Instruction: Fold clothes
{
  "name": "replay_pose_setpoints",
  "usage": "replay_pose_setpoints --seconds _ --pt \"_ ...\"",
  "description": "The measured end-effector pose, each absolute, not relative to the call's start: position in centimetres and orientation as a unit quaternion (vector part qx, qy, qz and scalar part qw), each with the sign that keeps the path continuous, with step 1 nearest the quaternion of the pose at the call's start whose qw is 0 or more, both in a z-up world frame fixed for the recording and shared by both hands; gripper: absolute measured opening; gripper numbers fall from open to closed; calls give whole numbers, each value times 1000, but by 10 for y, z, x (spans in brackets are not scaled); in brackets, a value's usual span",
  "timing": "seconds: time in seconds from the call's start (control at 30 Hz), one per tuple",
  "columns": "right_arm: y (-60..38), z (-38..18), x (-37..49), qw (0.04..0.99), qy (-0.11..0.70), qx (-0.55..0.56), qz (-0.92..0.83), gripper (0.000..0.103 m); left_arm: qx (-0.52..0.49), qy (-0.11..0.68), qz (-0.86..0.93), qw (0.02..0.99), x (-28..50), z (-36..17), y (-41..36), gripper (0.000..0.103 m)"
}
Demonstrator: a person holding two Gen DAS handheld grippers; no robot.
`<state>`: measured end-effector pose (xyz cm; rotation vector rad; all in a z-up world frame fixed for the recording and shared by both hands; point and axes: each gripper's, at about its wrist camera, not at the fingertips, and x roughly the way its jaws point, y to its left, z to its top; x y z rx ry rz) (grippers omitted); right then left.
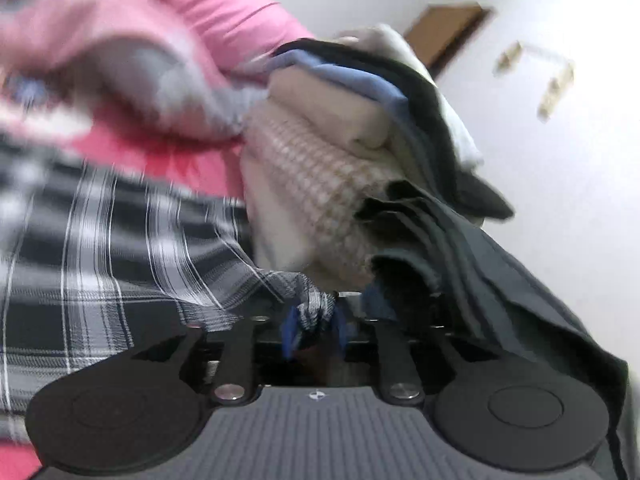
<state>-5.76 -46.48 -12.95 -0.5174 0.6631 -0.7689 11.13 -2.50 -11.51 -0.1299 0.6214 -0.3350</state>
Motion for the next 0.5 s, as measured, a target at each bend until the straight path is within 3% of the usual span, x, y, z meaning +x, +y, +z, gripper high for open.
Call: replay_pose_setpoints --seconds 0.23,0.5 --pt "-463 -128 -66 845 307 -227 -374 33 -64 304 -164 936 111 -115 -24 93" --pt "-465 -91 -73 917 231 -67 -318 32 -63 304 -164 936 111 -115 -24 93"
